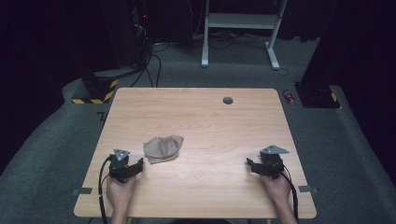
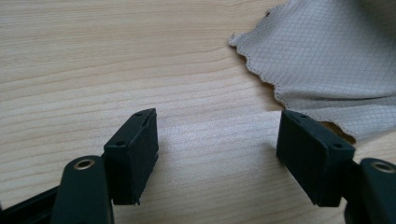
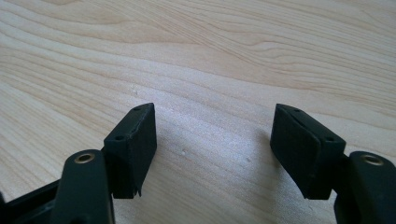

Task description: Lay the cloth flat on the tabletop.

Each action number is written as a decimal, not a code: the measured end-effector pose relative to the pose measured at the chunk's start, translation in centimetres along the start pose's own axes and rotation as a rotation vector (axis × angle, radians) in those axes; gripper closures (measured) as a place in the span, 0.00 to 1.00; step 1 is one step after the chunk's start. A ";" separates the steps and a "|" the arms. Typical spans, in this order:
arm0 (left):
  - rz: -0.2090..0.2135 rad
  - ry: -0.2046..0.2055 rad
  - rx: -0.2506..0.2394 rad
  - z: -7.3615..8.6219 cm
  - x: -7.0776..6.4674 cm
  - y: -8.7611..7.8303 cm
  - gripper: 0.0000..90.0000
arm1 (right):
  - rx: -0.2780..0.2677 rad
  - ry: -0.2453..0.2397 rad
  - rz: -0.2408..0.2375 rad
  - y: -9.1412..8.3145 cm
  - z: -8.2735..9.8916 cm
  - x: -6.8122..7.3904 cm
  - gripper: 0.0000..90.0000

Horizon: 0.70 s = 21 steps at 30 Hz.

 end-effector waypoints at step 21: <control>0.095 0.034 -0.008 -1.2 -2.8 0.2 0.30 | 0.000 -0.002 -0.001 0.0 0.0 0.0 0.35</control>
Point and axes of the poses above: each handheld gripper's, and its own axes: y roughly forward along the jaws, z roughly out of its underside, x roughly to its left, the point moved 7 cm from there along y, roughly forward along the jaws, and after that the axes turned 4 degrees about y, right-handed, at the moved point
